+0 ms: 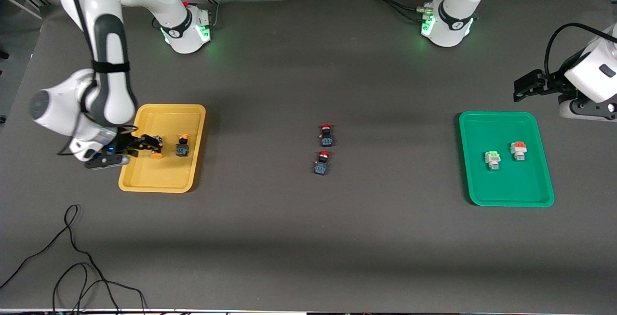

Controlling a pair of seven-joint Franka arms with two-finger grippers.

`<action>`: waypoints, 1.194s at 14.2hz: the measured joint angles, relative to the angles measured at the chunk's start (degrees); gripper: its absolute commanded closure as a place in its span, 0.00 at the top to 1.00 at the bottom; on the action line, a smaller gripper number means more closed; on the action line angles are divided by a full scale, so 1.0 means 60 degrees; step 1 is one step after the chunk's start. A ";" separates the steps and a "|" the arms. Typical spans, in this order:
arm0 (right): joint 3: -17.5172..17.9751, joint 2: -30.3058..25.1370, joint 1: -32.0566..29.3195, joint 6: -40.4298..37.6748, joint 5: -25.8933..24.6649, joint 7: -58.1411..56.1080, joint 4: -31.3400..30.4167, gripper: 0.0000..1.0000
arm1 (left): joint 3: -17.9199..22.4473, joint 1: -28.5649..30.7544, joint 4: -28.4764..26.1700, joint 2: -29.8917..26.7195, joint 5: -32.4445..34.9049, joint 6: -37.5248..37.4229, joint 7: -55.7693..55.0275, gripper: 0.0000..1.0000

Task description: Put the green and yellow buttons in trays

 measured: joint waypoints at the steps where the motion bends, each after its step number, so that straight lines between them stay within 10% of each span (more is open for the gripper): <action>1: -0.0647 -0.0038 0.0479 -0.0764 -0.0334 0.0482 0.0396 0.90 | 0.0001 0.0000 0.0004 0.0001 0.0001 0.0003 0.0000 1.00; 7: -0.3705 -0.0084 0.2917 -0.4662 -0.1811 0.3480 0.3110 0.99 | 0.0000 -0.0007 0.0090 0.0016 0.0008 0.0029 0.0001 1.00; 17: -0.4675 -0.0079 0.2976 -0.7858 -0.3058 0.4734 0.6437 1.00 | 0.0003 -0.0009 0.0094 0.0081 0.0013 0.0043 0.0001 1.00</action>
